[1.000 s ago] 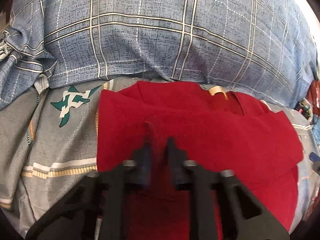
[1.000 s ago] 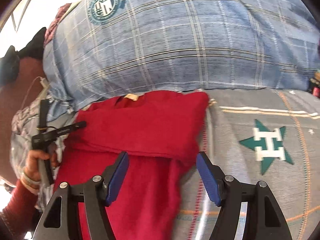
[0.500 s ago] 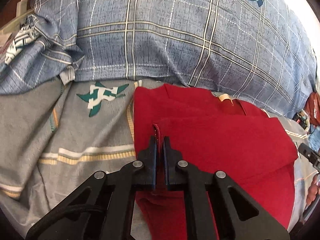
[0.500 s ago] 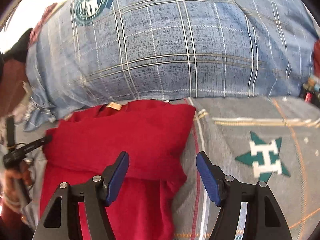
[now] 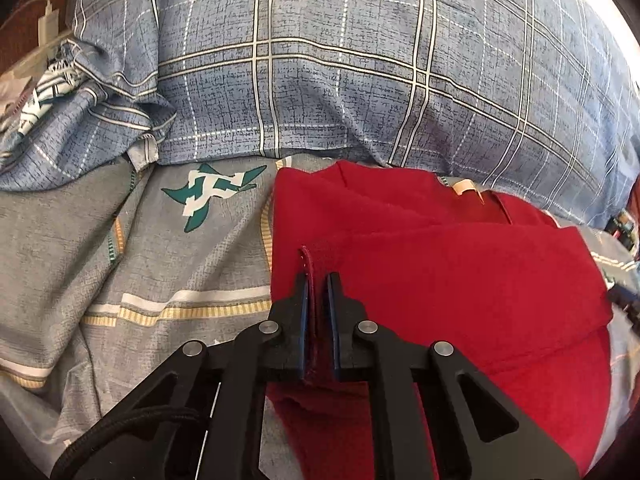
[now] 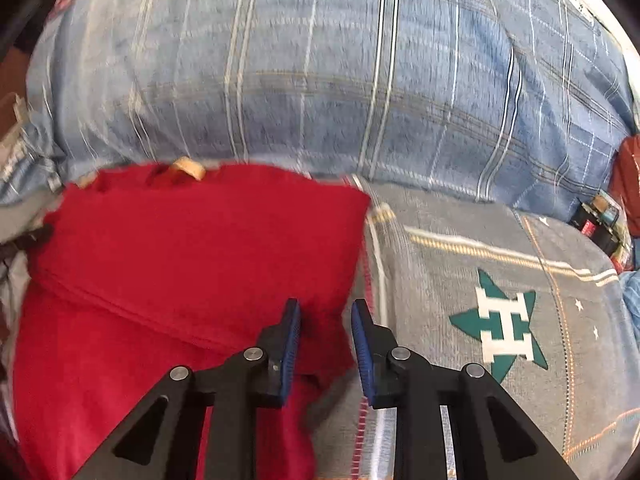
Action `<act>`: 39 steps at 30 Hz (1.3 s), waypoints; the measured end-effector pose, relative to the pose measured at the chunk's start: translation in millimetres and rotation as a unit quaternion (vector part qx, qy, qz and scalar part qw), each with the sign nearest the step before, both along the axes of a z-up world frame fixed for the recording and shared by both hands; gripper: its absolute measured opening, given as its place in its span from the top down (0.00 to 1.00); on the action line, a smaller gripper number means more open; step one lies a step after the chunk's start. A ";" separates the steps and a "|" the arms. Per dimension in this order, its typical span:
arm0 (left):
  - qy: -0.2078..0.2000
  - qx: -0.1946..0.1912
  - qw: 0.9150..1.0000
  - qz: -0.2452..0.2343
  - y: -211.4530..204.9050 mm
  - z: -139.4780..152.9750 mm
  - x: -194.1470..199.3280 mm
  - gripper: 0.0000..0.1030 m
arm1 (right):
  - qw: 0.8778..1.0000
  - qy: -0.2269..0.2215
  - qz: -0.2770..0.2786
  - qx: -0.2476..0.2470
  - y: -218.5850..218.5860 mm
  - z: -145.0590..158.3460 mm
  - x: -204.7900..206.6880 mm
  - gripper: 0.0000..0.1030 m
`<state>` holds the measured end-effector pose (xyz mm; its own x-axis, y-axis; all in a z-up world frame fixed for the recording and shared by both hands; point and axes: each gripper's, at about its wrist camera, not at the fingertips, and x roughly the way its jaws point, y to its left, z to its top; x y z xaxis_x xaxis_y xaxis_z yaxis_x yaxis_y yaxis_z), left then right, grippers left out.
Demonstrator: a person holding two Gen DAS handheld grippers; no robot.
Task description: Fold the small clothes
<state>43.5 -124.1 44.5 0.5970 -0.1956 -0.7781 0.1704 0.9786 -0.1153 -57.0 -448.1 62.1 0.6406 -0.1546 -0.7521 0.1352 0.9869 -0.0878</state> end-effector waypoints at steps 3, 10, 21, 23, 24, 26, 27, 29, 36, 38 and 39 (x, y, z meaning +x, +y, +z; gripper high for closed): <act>-0.002 0.006 1.000 0.000 -0.6 -0.6 -1.2 0.94 | 1.000 -0.028 0.000 0.012 9.4 12.4 4.6 0.63; -0.005 0.014 1.000 -0.003 -1.4 -0.7 -1.6 0.93 | 0.999 -0.024 -0.009 0.020 18.7 -2.8 34.6 0.59; -0.005 0.027 1.000 0.016 2.8 0.1 -1.4 0.73 | 0.999 -0.020 -0.030 0.013 4.6 -3.5 27.2 0.62; -0.006 0.029 0.999 0.018 2.4 0.9 -2.0 0.73 | 0.999 -0.027 -0.027 0.020 3.3 0.7 15.0 0.62; -0.007 0.030 0.999 0.019 2.2 1.2 -2.5 0.73 | 0.999 -0.030 -0.028 0.021 3.3 0.9 7.9 0.62; -0.009 0.035 0.999 0.020 0.9 1.8 -4.0 0.71 | 0.999 -0.019 -0.034 0.021 2.1 -7.1 1.7 0.62; -0.009 0.038 0.999 0.021 0.2 2.3 -5.3 0.66 | 0.999 -0.003 -0.037 0.018 0.5 -15.6 2.0 0.62; -0.015 0.038 0.999 0.023 0.3 4.5 -9.3 0.48 | 0.999 0.005 -0.038 0.028 -2.6 -26.6 0.1 0.62; -0.033 0.045 0.998 0.026 0.1 15.6 -25.2 0.48 | 0.999 -0.010 -0.040 0.030 -0.6 -11.3 -17.4 0.62; -0.036 0.047 0.998 0.028 -1.1 19.7 -31.2 0.48 | 0.999 -0.016 -0.033 0.027 3.8 -6.8 -24.7 0.60; -0.038 0.048 0.998 0.028 -2.0 22.1 -34.6 0.48 | 0.999 -0.018 -0.030 0.025 6.1 -3.9 -27.6 0.60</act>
<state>8.9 -126.1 66.6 0.6623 -0.0881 -0.7440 0.1206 0.9927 -0.0102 -84.5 -442.1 58.2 0.6581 -0.1559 -0.7366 0.1959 0.9801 -0.0324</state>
